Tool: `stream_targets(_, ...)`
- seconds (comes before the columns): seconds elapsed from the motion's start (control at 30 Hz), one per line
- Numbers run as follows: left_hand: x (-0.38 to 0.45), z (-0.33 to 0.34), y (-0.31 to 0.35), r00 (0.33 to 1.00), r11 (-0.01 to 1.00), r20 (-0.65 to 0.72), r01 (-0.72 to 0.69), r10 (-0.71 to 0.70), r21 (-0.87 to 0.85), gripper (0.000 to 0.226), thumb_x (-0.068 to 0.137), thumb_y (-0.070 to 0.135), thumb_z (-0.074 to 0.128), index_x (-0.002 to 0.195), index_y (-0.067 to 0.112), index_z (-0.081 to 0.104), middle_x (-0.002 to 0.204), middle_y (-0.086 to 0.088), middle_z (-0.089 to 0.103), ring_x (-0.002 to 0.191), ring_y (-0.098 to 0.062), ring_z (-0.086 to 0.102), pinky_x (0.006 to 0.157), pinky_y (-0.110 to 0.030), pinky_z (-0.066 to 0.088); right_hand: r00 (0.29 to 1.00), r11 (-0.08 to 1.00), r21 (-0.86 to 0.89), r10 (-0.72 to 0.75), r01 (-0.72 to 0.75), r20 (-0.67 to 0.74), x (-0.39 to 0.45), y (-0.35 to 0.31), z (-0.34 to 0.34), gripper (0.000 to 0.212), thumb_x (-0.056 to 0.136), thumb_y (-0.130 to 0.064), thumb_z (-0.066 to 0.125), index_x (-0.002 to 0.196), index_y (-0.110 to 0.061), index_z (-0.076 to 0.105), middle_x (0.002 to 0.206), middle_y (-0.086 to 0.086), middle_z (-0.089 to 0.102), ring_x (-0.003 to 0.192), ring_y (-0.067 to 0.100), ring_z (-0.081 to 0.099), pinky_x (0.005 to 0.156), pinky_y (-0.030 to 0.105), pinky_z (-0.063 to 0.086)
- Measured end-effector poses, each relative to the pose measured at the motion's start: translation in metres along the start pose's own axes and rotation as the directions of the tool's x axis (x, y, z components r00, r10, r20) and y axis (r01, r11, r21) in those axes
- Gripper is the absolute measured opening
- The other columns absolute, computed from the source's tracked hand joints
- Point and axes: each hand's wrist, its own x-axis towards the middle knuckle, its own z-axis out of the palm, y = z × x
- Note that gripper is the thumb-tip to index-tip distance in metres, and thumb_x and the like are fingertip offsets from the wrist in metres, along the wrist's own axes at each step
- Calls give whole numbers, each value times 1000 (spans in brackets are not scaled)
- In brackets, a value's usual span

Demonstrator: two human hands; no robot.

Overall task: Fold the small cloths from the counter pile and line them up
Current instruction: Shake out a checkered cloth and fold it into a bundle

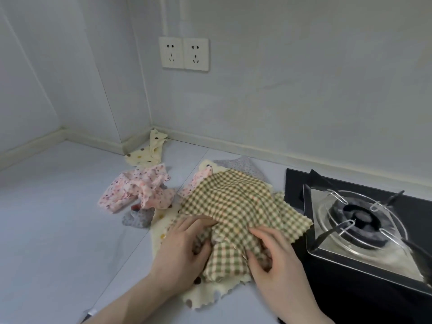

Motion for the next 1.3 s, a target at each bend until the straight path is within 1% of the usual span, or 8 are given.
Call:
stream_targets(0.3, -9, 14, -7, 995, 999, -93, -46, 47, 7, 31, 90, 21, 69, 110, 37, 52, 116, 23, 59, 107, 2, 51, 92, -17, 38, 988, 991, -21, -134, 133, -76, -10, -1, 7, 39, 92, -48, 61, 129, -36, 59, 127, -31, 50, 124, -6, 49, 103, 20, 42)
stream_targets(0.47, -10, 20, -16, 973, 986, -163, -152, 162, 68, 20, 86, 15, 71, 97, 25, 59, 111, 14, 59, 102, -12, 57, 86, -32, 49, 973, 988, -33, -154, 151, -173, -12, 2, 13, 24, 87, -41, 76, 110, -33, 74, 114, -27, 63, 111, -6, 59, 95, 17, 46)
stream_targets(0.57, -11, 20, -17, 963, 981, -198, -167, 185, 103, 15, 86, 15, 73, 97, 21, 66, 114, 9, 61, 103, -18, 60, 85, -37, 52, 951, 992, 36, -103, 118, -291, -13, 4, 13, 5, 90, -29, 77, 92, -26, 81, 94, -21, 73, 93, -4, 67, 86, 22, 54)
stream_targets(0.67, -13, 13, -9, 959, 983, -229, -150, 170, 102, 11, 88, 14, 72, 96, 21, 69, 116, 7, 62, 107, -19, 59, 88, -36, 51, 934, 993, 121, 54, -11, -352, -14, -7, 4, 14, 91, -35, 75, 98, -25, 82, 92, -21, 74, 91, -6, 66, 88, 22, 54)
stream_targets(0.87, -34, -28, 33, 959, 991, -257, -103, 122, 86, 19, 87, 14, 66, 98, 30, 66, 120, 14, 60, 114, -15, 53, 96, -38, 42, 893, 997, 77, 51, -19, -447, -7, -73, -49, 16, 96, -34, 68, 95, -23, 80, 86, -9, 76, 78, 13, 72, 83, 36, 58)
stream_targets(1.1, -64, -73, 95, 976, 971, -33, -212, 217, 114, 34, 84, 44, 70, 115, 34, 60, 108, 18, 56, 102, -11, 59, 84, -31, 51, 892, 998, 40, -29, 53, -450, -39, -147, -105, 18, 97, -30, 67, 79, -33, 71, 81, -9, 72, 73, 14, 74, 79, 42, 63)
stream_targets(1.2, -80, -81, 117, 975, 965, -35, -213, 220, 153, 54, 81, 57, 73, 124, 30, 55, 117, 15, 57, 104, -10, 57, 86, -31, 52, 891, 993, 94, -22, 72, -453, -65, -171, -123, 15, 98, -24, 65, 85, -28, 71, 85, -5, 72, 65, 12, 74, 75, 38, 64)
stream_targets(1.3, -98, -87, 134, 974, 972, -74, -203, 213, 115, 50, 84, 57, 73, 122, 29, 57, 110, 18, 53, 102, -7, 56, 82, -25, 48, 886, 988, 131, -11, 81, -464, -94, -187, -137, 10, 99, -20, 65, 95, -24, 74, 92, 0, 73, 64, 13, 73, 68, 28, 63)
